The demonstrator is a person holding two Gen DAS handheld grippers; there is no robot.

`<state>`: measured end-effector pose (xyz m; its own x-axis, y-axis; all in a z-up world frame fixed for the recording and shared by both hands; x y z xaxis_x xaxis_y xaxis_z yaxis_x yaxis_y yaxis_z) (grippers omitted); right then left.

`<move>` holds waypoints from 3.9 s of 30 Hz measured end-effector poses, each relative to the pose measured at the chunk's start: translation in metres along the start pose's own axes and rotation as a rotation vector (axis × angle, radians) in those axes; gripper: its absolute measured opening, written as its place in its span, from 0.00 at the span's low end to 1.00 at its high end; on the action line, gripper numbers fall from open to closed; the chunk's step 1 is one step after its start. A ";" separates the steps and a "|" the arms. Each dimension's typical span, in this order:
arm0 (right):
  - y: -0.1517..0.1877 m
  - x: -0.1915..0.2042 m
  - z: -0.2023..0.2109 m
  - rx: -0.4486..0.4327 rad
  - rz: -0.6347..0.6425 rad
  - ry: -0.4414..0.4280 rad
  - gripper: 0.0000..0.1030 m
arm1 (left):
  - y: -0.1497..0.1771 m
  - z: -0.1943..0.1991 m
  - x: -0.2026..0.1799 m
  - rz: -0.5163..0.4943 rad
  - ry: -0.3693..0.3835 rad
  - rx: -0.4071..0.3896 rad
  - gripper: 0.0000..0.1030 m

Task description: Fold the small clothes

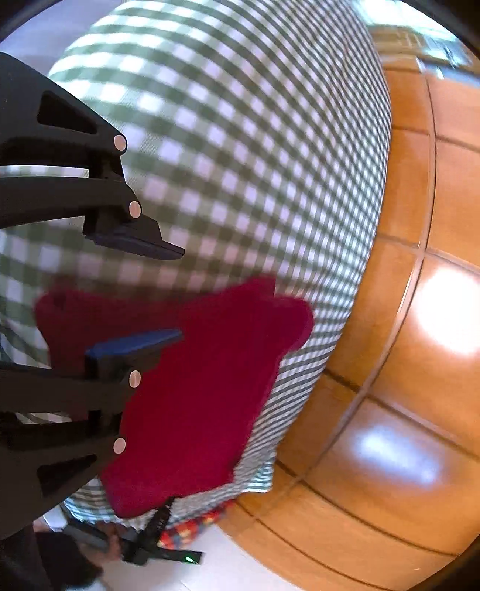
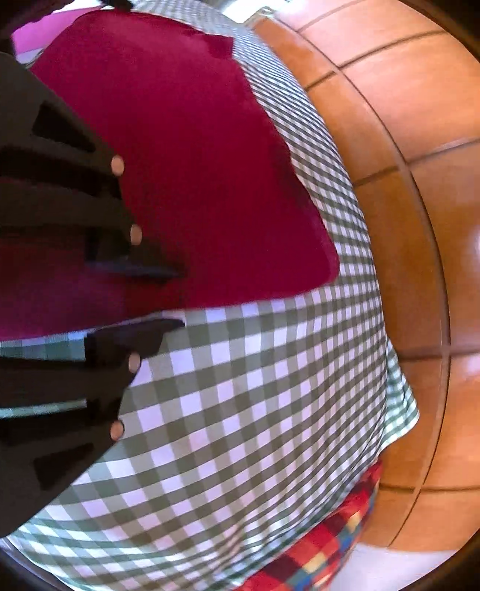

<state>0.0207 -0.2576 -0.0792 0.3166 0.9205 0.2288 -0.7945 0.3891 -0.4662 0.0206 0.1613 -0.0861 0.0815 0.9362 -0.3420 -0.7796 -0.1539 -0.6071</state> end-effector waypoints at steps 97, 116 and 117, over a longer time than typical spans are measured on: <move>0.008 0.091 -0.011 0.246 -0.061 -0.540 0.33 | -0.003 -0.052 -0.096 -0.231 -0.031 0.115 0.30; -0.042 0.189 0.063 0.123 0.053 -0.741 0.30 | 0.005 -0.014 -0.085 0.063 0.396 0.190 0.30; -0.043 0.203 0.066 0.122 0.080 -0.752 0.30 | 0.006 -0.016 -0.082 0.068 0.386 0.196 0.30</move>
<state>0.0854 -0.0894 0.0441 -0.1475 0.6575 0.7389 -0.8655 0.2758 -0.4181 0.0192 0.0785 -0.0732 0.2232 0.7335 -0.6420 -0.8912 -0.1134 -0.4393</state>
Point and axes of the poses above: each gripper's, at about its wrist camera, not at the fingertips, and z roughly against the way its jaws point, x to its left, y to its underside, the point moved 7 cm from there along -z, roughly the way its jaws point, and after that the axes turned 1 degree about -z, right-handed, at the moved point
